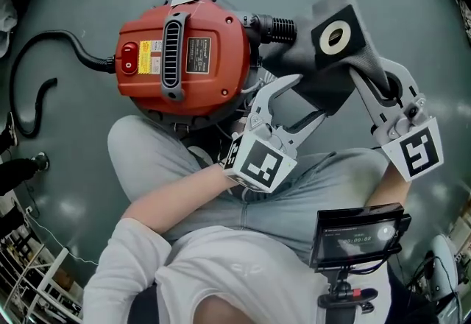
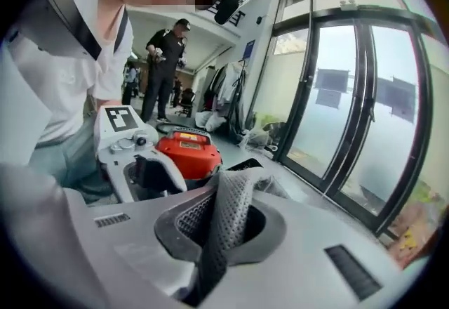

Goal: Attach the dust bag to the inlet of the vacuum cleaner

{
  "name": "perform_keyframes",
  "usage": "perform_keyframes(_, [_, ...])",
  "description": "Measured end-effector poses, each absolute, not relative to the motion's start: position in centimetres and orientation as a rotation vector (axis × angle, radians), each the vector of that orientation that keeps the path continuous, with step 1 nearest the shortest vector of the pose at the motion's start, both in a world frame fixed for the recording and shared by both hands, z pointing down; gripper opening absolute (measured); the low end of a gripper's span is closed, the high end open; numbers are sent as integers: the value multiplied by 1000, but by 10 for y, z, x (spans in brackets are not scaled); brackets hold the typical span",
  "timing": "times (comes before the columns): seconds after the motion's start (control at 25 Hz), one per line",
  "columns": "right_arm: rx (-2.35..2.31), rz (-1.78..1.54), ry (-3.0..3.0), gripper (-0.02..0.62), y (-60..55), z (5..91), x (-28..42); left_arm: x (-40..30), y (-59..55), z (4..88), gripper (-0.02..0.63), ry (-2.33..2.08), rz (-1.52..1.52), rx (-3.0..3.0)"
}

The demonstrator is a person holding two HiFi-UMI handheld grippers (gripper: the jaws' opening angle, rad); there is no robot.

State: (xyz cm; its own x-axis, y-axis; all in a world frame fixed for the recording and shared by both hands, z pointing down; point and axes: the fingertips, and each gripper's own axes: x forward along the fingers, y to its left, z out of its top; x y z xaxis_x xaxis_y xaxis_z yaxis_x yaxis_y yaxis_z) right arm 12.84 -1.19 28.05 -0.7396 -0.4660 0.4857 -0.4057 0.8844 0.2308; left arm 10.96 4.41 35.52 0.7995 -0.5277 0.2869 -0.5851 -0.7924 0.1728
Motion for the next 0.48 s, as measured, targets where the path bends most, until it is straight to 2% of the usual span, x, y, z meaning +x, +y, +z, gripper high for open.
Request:
perform_keyframes(0.2, [382, -135, -2709, 17, 15, 246, 114, 105, 12, 337, 364, -902, 321, 2791])
perform_keyframes(0.32, [302, -91, -2875, 17, 18, 225, 99, 109, 1, 348, 365, -880, 319, 2721])
perform_keyframes(0.36, [292, -78, -2881, 17, 18, 227, 96, 109, 0, 353, 327, -877, 323, 2693])
perform_keyframes(0.44, [289, -52, -2867, 17, 17, 236, 94, 107, -1, 363, 29, -886, 344, 2656])
perform_keyframes(0.48, [292, -37, -2858, 18, 17, 242, 94, 107, 0, 369, 29, -901, 349, 2640])
